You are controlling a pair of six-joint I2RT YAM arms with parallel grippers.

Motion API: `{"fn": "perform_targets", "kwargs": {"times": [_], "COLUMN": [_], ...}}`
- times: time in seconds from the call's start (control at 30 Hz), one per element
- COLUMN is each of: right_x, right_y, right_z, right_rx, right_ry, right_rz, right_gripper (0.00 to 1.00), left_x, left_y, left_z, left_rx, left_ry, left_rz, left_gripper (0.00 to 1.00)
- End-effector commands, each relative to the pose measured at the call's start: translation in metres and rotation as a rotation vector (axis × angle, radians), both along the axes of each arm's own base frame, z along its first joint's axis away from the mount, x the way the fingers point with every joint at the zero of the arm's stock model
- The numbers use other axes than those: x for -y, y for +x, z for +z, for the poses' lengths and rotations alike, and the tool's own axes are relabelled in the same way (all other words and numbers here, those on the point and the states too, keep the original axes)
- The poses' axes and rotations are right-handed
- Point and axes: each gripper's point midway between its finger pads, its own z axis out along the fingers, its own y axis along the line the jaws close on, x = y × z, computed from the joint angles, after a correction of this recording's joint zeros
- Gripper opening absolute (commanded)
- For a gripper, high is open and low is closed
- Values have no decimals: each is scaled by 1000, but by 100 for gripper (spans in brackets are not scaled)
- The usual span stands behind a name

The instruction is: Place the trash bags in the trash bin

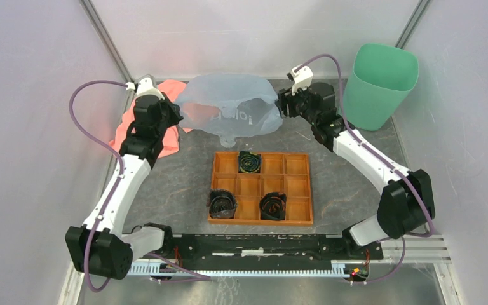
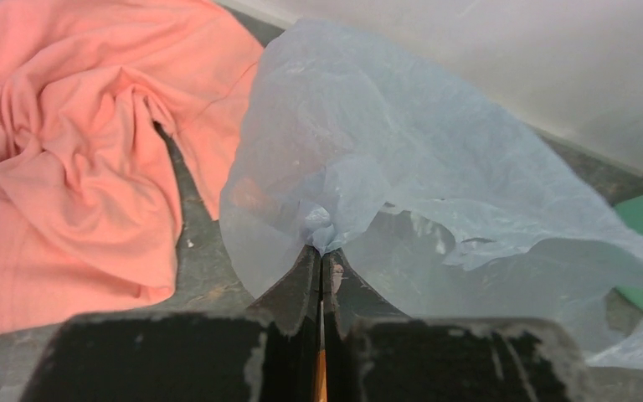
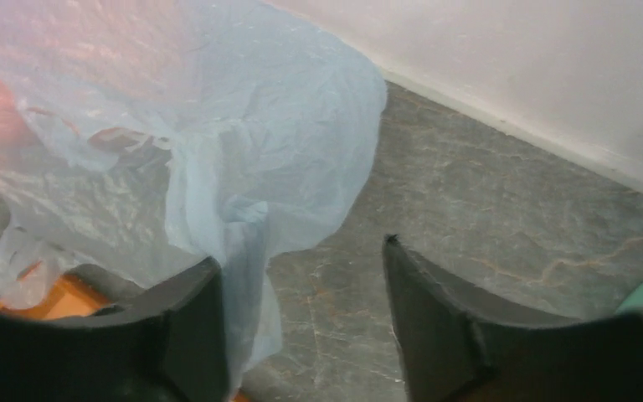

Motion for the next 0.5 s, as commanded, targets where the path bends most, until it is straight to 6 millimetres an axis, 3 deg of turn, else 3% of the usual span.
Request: {"fn": "perform_targets", "kwargs": {"times": [0.0, 0.03, 0.07, 0.33, 0.47], "right_x": [28, 38, 52, 157, 186], "right_y": [21, 26, 29, 72, 90], "right_z": [34, 44, 48, 120, 125], "right_rx": [78, 104, 106, 183, 159], "right_ry": [-140, -170, -215, -403, -485], "right_rz": [-119, -163, -220, -606, -675], "right_gripper": [84, 94, 98, 98, 98], "left_x": [-11, -11, -11, -5, -5], "left_y": [1, 1, 1, 7, 9], "left_z": [2, 2, 1, -15, -21], "left_rx": [39, 38, 37, 2, -10], "left_ry": [89, 96, 98, 99, 100], "left_rz": [18, 18, 16, -13, -15], "left_gripper": [2, 2, 2, 2, 2]}}
